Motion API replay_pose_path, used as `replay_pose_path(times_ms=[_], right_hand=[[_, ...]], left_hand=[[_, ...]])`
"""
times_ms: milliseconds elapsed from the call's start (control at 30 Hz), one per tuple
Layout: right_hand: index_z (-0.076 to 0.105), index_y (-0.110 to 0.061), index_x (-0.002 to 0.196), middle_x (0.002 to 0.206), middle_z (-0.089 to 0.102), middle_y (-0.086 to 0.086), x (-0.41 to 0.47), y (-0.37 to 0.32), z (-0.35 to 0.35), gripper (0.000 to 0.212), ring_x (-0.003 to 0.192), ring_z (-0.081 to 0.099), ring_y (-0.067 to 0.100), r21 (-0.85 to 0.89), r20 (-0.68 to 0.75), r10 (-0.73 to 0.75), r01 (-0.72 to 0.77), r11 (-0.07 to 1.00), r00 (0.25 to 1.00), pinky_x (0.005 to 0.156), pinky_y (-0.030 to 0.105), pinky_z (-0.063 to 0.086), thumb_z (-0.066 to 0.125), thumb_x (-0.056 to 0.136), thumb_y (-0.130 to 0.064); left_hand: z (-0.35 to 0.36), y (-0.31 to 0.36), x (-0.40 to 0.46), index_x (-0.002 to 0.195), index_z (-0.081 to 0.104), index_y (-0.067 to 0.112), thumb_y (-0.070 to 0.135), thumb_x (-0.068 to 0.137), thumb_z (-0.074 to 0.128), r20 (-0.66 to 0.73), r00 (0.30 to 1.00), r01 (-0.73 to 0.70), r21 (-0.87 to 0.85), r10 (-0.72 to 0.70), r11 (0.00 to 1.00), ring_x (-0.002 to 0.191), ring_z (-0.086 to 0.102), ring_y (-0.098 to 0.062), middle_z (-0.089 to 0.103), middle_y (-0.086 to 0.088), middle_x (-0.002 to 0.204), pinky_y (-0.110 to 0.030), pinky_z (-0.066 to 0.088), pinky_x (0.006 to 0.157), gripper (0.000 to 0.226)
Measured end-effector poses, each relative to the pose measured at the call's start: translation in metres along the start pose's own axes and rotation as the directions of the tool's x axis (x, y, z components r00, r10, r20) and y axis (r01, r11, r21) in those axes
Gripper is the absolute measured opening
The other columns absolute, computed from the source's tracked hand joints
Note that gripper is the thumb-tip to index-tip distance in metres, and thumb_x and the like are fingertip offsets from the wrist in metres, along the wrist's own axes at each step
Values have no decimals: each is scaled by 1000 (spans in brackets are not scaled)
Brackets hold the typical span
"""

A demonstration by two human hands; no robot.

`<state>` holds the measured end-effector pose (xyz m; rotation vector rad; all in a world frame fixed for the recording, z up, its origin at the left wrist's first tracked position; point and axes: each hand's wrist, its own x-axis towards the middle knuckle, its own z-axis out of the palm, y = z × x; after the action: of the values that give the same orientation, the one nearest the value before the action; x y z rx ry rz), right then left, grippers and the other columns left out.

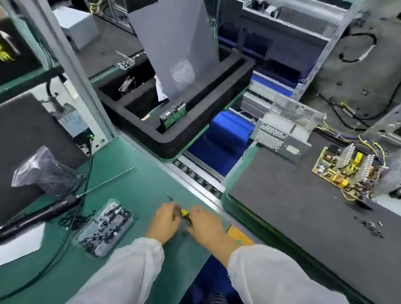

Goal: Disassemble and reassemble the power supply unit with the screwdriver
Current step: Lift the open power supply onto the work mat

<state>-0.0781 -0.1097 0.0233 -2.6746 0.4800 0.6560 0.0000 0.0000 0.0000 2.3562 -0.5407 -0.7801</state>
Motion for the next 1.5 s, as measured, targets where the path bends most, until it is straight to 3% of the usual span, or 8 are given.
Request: replay_pose_path(times_ms=[233,533,633,800,1000,1267,1367,1500], right_hand=[[37,0,123,123,50,20,13,-5,-16,37,109,53,37,166,69,63,-74,983,996,78,40,43,53,92,-12],[48,-21,73,64,52,-6,-64,96,-98,38,65,51,18,486,-302,209,-38,873,930,54,33,34,45,93,-54],[50,-20,82,69,57,-2,-97,140,-99,35,69,56,21,504,-396,298,-66,861,869,60,37,42,45,93,-52],[46,-30,86,67,51,-10,-136,209,-99,30,68,52,18,414,-425,393,-211,885,816,51,31,37,43,91,-59],[50,-26,94,78,54,-7,-177,279,-85,32,72,51,18,381,-457,471,-312,870,755,54,32,37,47,91,-58],[51,-21,92,89,43,-4,-208,344,-57,21,77,49,16,446,-523,544,-334,831,656,60,33,46,54,93,-43],[61,-10,107,95,42,3,-220,371,-53,22,79,50,23,538,-571,616,-320,780,542,68,40,48,61,91,-26],[65,-10,112,93,43,3,-223,393,-48,24,82,49,26,514,-512,666,-427,744,543,74,40,45,63,89,-14]], left_hand=[[-10,-3,2,123,61,7,-10,88,51,-27,991,-129,-19,128,992,89,51,-15,54,-13,113,-15,35,83,40],[-9,132,7,110,66,22,4,97,53,-79,916,-386,-440,394,810,98,63,-9,60,3,109,-22,51,82,25],[15,185,3,115,67,7,3,99,50,59,909,-263,-687,413,678,100,68,-21,67,-11,112,-24,56,81,23],[69,247,-3,108,67,1,5,97,53,405,877,300,-882,258,364,101,66,-26,69,-13,105,-32,54,91,18],[113,295,6,96,66,10,18,94,60,312,945,229,-848,101,479,85,69,-18,70,-7,90,-27,54,72,10],[81,316,74,148,29,9,74,78,59,465,882,434,-741,-74,512,97,63,-27,55,-20,123,-35,53,72,100],[75,325,90,138,36,11,75,82,53,519,849,478,-680,-95,556,97,63,-33,58,-25,117,-38,52,75,87],[72,332,101,136,37,-2,42,98,46,507,855,476,-680,-112,557,97,60,-42,55,-35,119,-42,49,89,59]])
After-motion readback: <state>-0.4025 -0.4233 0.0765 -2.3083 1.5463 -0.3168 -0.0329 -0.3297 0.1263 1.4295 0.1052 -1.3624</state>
